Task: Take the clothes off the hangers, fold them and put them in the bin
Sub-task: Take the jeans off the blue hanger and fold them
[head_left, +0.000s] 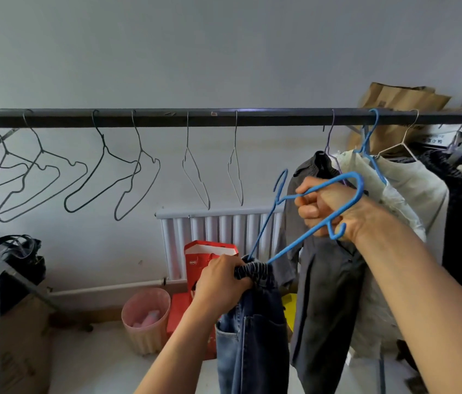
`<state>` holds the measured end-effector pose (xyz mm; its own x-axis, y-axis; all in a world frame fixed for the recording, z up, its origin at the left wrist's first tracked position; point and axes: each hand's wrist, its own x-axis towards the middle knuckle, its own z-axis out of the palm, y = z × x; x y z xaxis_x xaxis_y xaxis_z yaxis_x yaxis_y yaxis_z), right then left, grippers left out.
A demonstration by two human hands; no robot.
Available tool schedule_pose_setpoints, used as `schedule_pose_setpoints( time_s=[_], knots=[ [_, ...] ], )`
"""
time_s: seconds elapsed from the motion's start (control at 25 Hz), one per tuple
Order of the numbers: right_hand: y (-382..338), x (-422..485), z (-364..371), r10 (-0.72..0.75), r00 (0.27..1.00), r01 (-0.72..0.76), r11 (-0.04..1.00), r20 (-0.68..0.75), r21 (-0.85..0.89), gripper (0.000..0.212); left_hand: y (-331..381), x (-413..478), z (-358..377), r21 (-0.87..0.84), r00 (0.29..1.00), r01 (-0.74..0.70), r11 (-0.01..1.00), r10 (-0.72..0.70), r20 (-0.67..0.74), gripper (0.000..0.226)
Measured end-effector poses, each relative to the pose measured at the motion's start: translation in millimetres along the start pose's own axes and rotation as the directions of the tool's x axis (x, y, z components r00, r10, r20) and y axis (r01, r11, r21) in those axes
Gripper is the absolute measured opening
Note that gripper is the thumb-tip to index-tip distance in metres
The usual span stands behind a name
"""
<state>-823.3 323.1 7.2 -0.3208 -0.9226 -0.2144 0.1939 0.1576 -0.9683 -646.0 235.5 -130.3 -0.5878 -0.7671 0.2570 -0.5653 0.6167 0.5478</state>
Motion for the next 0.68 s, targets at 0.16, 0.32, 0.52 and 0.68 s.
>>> schedule_pose_setpoints(
  time_s=[0.16,0.32,0.52,0.68],
  knots=[
    [-25.1,-30.3,-8.6,-0.13,0.991,0.132,0.987,0.024,-0.093,0.026,-15.3,-0.8,3.3,-0.012,0.993,0.117,0.993,-0.117,-0.01,0.037],
    [-39.2,-23.0,-1.8,-0.292,0.953,0.26,0.923,-0.075,-0.283,0.034,-25.6,-4.5,-0.2,-0.091,0.992,0.122,0.988,-0.124,-0.019,0.031],
    [-47.3,33.4,10.9,-0.419,0.861,0.198,0.799,-0.29,-0.567,0.027,-21.4,-14.4,-37.3,-0.283,0.985,0.076,0.956,-0.115,-0.125,0.017],
    [-34.4,59.9,11.8,-0.417,0.857,0.152,0.766,-0.303,-0.625,0.02,-20.5,-23.3,-68.9,-0.571,0.966,0.135,0.809,-0.237,-0.107,0.006]
  ],
)
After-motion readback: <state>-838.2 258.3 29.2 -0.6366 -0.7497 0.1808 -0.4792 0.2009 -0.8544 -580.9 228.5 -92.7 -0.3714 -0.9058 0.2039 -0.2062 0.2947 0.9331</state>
